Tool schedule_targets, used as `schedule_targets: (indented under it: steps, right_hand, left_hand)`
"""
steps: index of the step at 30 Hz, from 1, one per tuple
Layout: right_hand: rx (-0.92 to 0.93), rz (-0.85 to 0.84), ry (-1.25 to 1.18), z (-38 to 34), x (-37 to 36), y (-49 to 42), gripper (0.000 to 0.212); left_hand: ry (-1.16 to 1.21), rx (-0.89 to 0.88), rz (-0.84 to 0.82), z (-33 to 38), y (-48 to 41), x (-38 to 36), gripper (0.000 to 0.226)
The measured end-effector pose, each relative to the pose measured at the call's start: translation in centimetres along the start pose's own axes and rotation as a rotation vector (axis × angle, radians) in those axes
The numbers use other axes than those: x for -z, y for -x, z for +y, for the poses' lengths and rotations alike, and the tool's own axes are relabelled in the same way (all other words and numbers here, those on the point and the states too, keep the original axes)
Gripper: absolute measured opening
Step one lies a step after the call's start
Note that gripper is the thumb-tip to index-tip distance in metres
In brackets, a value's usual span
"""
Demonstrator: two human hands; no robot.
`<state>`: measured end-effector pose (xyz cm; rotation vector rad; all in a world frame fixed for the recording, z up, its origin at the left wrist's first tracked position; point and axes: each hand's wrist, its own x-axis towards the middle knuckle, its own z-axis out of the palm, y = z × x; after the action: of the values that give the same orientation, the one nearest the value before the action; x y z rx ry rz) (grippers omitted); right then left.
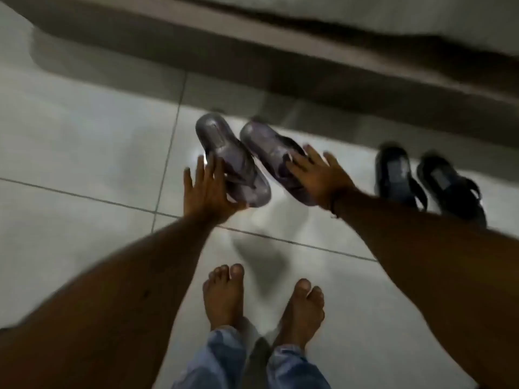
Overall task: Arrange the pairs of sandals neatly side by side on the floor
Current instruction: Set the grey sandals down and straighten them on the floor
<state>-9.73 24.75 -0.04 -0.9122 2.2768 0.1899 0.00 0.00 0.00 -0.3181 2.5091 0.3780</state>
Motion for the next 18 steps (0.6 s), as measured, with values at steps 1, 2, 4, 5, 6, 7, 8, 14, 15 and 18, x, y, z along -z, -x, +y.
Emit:
schedule_targets:
  steps: [1,2,4,5,6,7,8,14,15,18]
  right_hand:
    - [0.05,0.047,0.069,0.5,-0.7,-1.9,0.085]
    - [0.075,0.062,0.118,1.0,-1.2,-3.5,0.09]
    - [0.129,0.047,0.147,1.8,-1.6,-6.0,0.086]
    - [0.14,0.067,0.151,2.1,-2.2,-6.6,0.083]
    - [0.133,0.111,0.141,2.1,-2.7,-6.6,0.081]
    - [0.112,0.149,0.121,2.3,-3.2,-6.4,0.079]
    - [0.066,0.175,0.078,2.3,-3.6,-6.0,0.078]
    - [-0.279,0.117,-0.191,-2.2,-6.0,-3.6,0.098]
    - [-0.309,0.119,-0.214,-3.1,-6.5,-3.2,0.099]
    - [-0.383,0.113,-0.282,-5.0,-7.5,-2.7,0.102]
  left_hand:
    - [0.037,0.025,0.034,-0.1,-1.9,-0.8,0.14]
    - [0.051,0.071,0.059,-0.1,-3.4,-1.5,0.148]
    - [0.063,0.111,0.061,-0.3,-6.3,-2.1,0.162]
    - [0.053,0.095,0.08,-0.4,-6.9,-2.8,0.165]
    - [0.032,0.071,0.1,-0.6,-6.9,-3.4,0.165]
    - [0.023,0.042,0.109,-1.0,-6.9,-3.7,0.165]
    - [0.008,0.007,0.107,-1.3,-7.0,-3.8,0.164]
    - [-0.229,-0.275,-0.037,-1.3,-7.7,-2.4,0.165]
    - [-0.256,-0.308,-0.045,-1.2,-7.9,-2.3,0.165]
    - [-0.297,-0.341,-0.053,-1.0,-8.1,-2.2,0.165]
